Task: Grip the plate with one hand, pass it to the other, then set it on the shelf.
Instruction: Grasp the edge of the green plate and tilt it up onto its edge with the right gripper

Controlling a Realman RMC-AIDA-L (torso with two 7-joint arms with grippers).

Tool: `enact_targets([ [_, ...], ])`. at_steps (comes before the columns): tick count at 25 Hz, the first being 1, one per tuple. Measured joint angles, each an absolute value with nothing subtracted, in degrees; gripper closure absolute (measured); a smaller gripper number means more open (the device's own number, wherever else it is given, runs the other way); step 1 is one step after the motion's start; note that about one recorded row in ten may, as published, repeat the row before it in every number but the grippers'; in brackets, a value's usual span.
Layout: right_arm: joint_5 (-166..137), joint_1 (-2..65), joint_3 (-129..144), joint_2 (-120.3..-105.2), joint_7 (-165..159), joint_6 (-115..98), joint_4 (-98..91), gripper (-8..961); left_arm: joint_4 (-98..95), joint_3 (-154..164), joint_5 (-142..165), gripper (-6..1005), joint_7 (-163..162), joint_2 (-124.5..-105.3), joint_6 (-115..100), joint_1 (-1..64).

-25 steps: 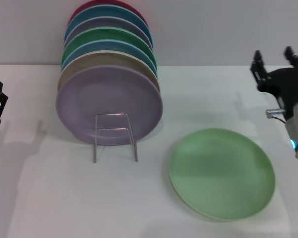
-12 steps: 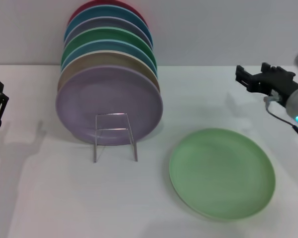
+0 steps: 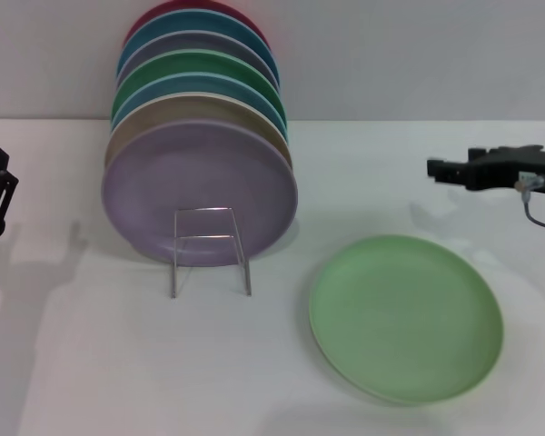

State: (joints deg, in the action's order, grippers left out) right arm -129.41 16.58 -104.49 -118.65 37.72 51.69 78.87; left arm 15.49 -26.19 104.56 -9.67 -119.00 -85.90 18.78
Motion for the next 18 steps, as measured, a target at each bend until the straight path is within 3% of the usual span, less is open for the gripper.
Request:
enact_targets([
  [9, -139.48, 23.8, -116.09, -118.32, 33.59, 76.77, 81.71, 278, 15.64, -27.44, 104.49, 138, -9.67, -118.98, -86.51, 19.4],
  [18, -143.61, 27.3, -118.05, -117.32, 30.06, 84.14, 78.28, 280, 15.66, -28.56, 104.66, 138, -9.72, -118.91, -88.48, 19.35],
])
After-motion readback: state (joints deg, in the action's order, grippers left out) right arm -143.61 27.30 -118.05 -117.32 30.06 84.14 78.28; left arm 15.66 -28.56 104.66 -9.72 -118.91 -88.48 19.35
